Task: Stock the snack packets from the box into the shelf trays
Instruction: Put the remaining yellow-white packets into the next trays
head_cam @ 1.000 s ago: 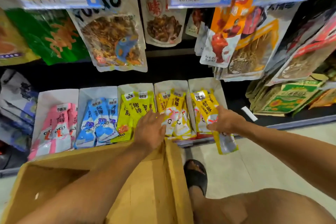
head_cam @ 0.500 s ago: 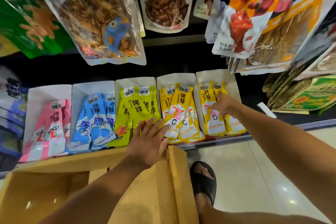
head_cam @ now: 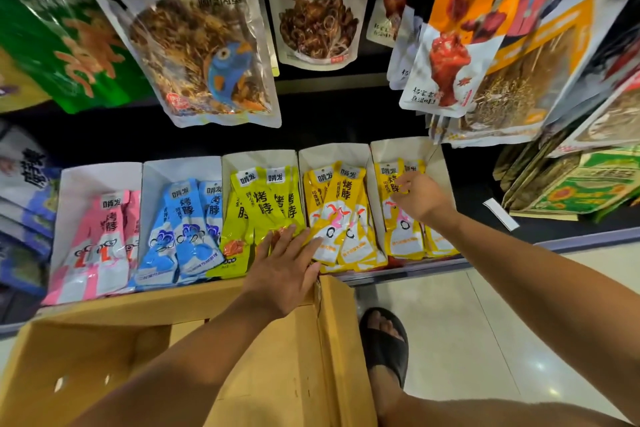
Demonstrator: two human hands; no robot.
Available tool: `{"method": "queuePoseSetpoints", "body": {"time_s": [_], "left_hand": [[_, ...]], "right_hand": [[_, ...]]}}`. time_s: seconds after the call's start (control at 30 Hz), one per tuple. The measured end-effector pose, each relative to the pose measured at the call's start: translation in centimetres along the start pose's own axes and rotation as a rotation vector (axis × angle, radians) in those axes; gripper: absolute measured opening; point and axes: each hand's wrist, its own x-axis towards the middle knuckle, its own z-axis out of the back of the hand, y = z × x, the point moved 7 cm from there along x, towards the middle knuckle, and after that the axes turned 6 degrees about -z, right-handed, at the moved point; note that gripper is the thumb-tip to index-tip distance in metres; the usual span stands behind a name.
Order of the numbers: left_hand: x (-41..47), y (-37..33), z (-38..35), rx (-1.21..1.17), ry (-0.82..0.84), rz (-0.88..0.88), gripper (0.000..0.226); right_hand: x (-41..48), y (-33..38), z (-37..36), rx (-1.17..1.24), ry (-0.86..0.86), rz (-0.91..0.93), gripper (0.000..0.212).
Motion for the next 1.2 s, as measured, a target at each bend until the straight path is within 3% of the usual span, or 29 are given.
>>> {"method": "queuePoseSetpoints", "body": {"time_s": [0.1, 0.2, 0.3, 0.47, 0.67, 0.83, 0.93, 1.07, 1.2], "left_hand": [[0.0, -0.1, 0.2, -0.031, 0.007, 0.001, 0.083], [0.0, -0.2, 0.4, -0.057, 0.028, 0.002, 0.092], [0.0, -0.1, 0.5, -0.061, 0.002, -0.013, 0.089], [-0.1, 0.1, 0.2, -0.067, -0.010, -0.039, 0.079], [-0.1, 0.0, 0.6, -0.084, 0.025, -0.049, 0.071], [1.8, -0.2, 1.8, -0.182, 0.003, -0.091, 0.063], [4.5, -0.7, 2.0, -0.166, 0.107, -0.114, 0.061], [7.3, -1.7, 1.6, -0.055, 0.309, -0.122, 0.080], [8.1, -1.8, 1.2, 0.044, 0.347, -0.057, 0.081]], "right_hand": [[-2.1, 2.4, -2.9, 0.146, 0.119, 0.013, 0.001], [-3.9, 3.4, -7.3, 0.208, 0.317, -0.110, 0.012], [-4.6, 3.9, -9.8, 0.266, 0.404, -0.240, 0.022], [-3.0, 4.0, -10.5, 0.307, 0.345, -0.295, 0.014], [-1.9, 3.8, -9.1, -0.037, 0.183, -0.126, 0.022], [-2.2, 3.3, -9.2, -0.014, 0.213, -0.120, 0.027], [-2.1, 2.9, -9.5, 0.011, 0.223, -0.135, 0.028], [-2.4, 2.3, -9.4, 0.088, 0.241, -0.221, 0.030], [-2.0, 1.9, -9.8, 0.148, 0.260, -0.263, 0.027]]}}
